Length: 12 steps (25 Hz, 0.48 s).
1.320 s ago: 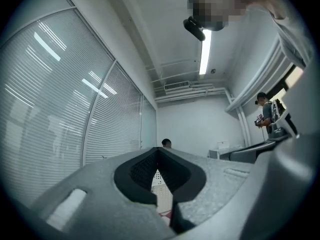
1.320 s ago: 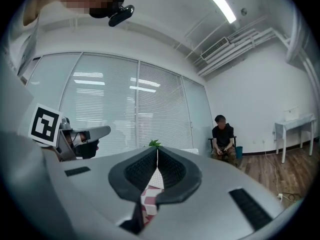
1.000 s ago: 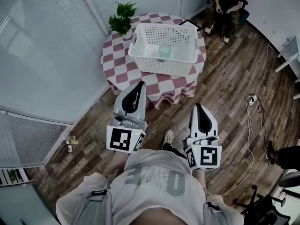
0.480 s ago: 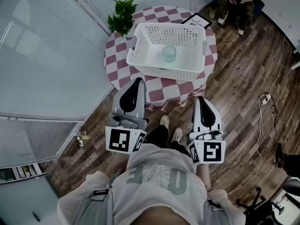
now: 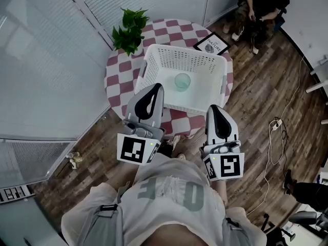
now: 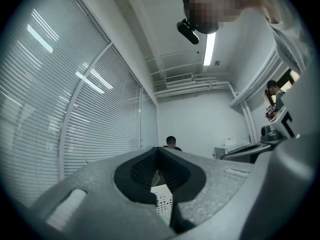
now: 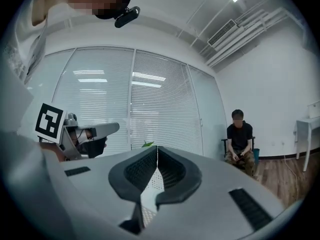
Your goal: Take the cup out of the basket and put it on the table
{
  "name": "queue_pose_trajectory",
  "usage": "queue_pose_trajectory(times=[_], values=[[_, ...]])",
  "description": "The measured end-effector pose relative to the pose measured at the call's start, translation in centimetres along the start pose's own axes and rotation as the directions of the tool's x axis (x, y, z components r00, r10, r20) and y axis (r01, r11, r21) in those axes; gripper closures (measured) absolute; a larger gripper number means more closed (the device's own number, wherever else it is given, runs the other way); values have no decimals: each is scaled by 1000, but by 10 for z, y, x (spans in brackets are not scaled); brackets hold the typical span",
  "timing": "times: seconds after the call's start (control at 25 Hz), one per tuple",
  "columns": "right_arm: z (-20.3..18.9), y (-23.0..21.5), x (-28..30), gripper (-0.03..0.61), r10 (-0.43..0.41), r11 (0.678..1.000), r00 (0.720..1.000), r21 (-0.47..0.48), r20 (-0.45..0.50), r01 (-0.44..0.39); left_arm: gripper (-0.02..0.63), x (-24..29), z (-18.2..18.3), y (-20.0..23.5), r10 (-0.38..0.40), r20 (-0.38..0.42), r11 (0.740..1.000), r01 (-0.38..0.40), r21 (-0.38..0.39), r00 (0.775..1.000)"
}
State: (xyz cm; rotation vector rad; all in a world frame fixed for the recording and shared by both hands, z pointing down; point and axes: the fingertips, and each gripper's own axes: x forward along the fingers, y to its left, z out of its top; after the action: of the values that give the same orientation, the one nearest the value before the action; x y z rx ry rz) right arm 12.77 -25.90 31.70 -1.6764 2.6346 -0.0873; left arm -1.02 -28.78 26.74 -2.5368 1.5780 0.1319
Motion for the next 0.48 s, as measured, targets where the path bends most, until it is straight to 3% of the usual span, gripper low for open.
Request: queue_pose_trajectory(times=[0.24,0.4,0.48], values=[[21,-6,61,568,26,996,1000,-89,4,-26,609,21,-3,57,61,24,998,-60,-26,998],[28,-14,89,568,73,990,997,-120,-14,-74,609,29,-4,66,52,64,996,-47,-78,997],[33,-18,104,566,103,984,995,-143,-14,-103,609,33,-10,70,39,48,997,-36,-65,998]])
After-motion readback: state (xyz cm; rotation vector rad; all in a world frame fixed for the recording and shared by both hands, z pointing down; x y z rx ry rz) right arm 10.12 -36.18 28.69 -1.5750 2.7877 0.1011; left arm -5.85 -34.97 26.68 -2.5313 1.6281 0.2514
